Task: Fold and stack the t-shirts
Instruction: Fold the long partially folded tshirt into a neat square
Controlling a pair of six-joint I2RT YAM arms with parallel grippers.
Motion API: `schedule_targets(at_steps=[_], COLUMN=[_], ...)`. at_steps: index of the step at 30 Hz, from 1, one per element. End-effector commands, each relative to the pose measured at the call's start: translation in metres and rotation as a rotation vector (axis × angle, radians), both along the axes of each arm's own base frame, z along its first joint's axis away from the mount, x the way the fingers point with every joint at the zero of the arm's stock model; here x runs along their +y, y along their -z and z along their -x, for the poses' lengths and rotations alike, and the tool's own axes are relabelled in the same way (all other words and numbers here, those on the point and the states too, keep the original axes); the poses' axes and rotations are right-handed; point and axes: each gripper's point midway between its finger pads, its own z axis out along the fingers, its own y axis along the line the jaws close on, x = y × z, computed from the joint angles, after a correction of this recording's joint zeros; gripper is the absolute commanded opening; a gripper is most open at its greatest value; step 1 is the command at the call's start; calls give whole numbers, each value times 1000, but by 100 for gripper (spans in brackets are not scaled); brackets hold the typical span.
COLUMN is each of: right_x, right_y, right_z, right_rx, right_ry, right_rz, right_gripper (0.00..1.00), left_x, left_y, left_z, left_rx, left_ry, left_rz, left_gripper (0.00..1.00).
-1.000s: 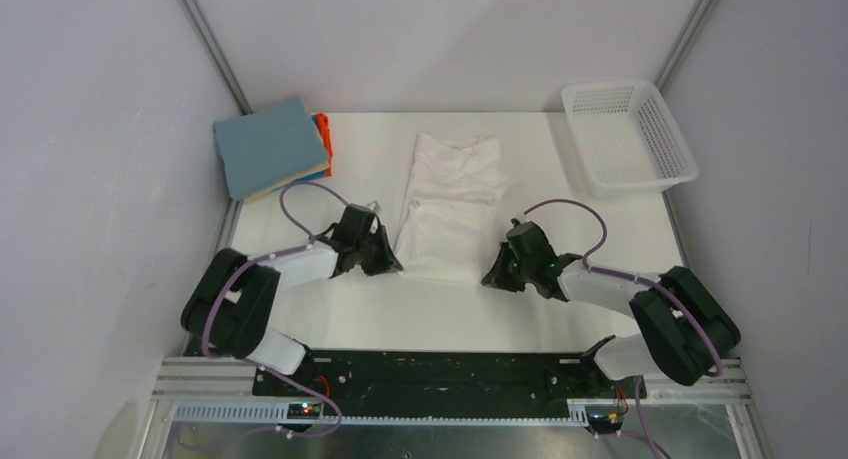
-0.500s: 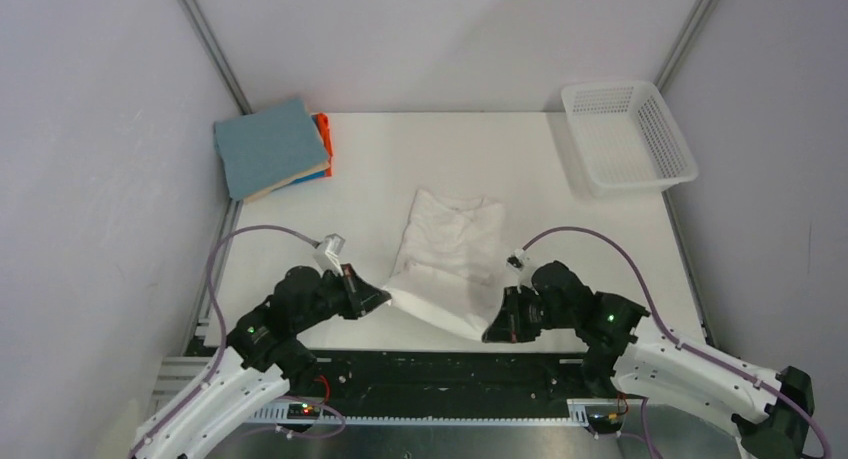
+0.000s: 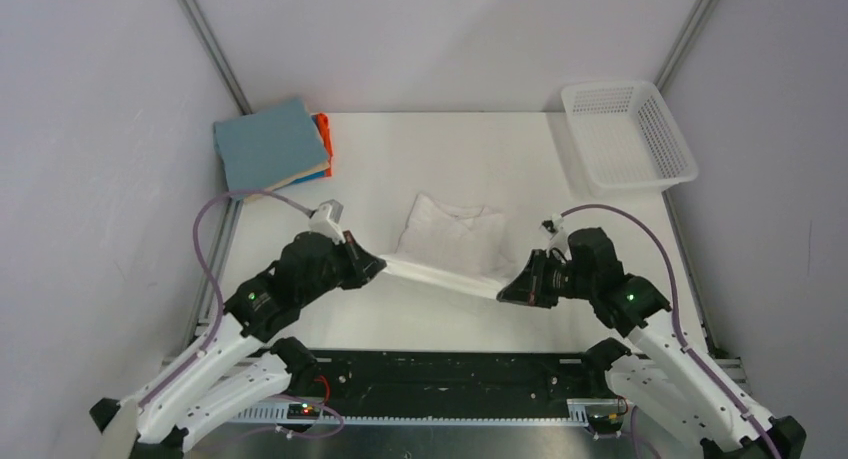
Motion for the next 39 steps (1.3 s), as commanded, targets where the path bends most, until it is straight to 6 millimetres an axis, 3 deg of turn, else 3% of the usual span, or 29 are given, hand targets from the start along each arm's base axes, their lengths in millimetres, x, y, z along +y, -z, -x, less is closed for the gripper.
schedule_targets(at_steps=[1, 2, 5, 10, 17, 22, 25, 26, 27, 28, 30, 33, 36, 38, 39], right_x=[-9, -7, -12, -29, -34, -41, -46, -47, -49, -48, -50, -48, -50, -53, -56], right_y=[-13, -15, -25, -18, -11, -3, 13, 12, 22, 28, 38, 45, 72, 78, 80], right_z=[-17, -26, -54, -97, -145, -182, -204, -212, -218, -227, -242, -266, -283, -296, -303], right_rx=[-21, -28, -55, -47, -38, -33, 1, -11, 11, 9, 15, -17, 50, 47, 39], right_ry=[-23, -20, 31, 130, 167, 191, 215, 217, 222, 219, 229, 225, 248, 282, 301], right_rz=[-22, -25, -27, 22, -8, -34, -28, -26, -18, -20, -23, -43, -44, -41, -27], right_gripper=[0, 0, 0, 0, 0, 0, 0, 0, 0, 0, 0, 0, 0, 6, 17], left_x=[19, 18, 10, 7, -2, -4, -10, -16, -17, -20, -22, -22, -20, -23, -26], left_y=[-23, -34, -38, -34, -29, -6, 10, 6, 21, 19, 43, 61, 84, 93, 94], left_z=[-48, -55, -79, -119, -166, -204, -229, -235, -242, -249, -264, -279, -294, -301, -301], left_rx=[-95, -112, -114, -70, -31, 27, 72, 67, 99, 94, 140, 173, 210, 227, 231], left_ry=[-189, -201, -207, -213, -194, -192, -178, -160, -154, -150, -153, -163, -166, -147, -128], left_rz=[-117, -110, -128, -133, -131, -174, -183, -169, -184, -178, -199, -207, -220, -213, -201], left_gripper=[0, 0, 0, 0, 0, 0, 0, 0, 0, 0, 0, 0, 0, 6, 11])
